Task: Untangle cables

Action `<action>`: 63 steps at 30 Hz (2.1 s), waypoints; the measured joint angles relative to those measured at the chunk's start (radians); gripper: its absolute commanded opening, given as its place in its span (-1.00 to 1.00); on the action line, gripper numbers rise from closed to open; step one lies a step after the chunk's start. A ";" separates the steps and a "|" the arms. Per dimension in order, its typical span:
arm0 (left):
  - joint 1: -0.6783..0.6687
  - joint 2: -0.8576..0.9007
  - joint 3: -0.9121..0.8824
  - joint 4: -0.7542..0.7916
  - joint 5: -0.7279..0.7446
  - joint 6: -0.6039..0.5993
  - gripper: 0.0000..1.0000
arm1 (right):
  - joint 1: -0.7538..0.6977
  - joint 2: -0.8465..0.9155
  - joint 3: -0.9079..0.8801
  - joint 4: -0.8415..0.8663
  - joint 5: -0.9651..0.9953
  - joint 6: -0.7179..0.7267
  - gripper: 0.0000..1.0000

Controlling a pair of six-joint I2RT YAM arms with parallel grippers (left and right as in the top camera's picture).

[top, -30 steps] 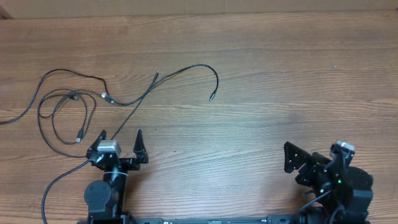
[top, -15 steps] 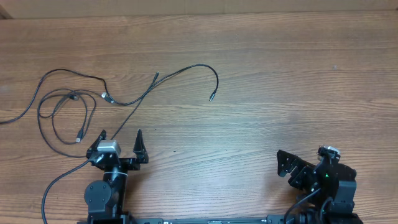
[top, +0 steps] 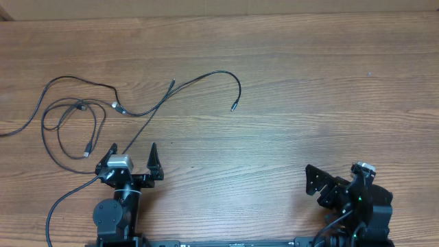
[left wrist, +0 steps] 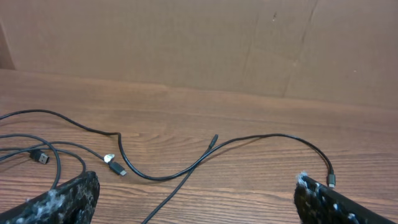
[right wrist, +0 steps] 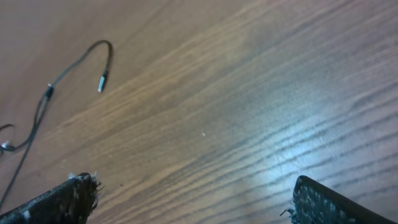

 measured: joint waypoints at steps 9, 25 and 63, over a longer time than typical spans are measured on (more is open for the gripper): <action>0.000 0.000 0.000 0.000 0.000 0.000 0.99 | 0.000 -0.060 -0.042 0.074 0.000 0.000 1.00; 0.000 0.000 0.000 0.000 0.000 0.000 0.99 | 0.000 -0.084 -0.137 0.606 0.000 0.000 1.00; 0.000 0.000 0.000 0.000 0.000 0.000 0.99 | 0.000 -0.085 -0.273 0.847 0.000 0.000 1.00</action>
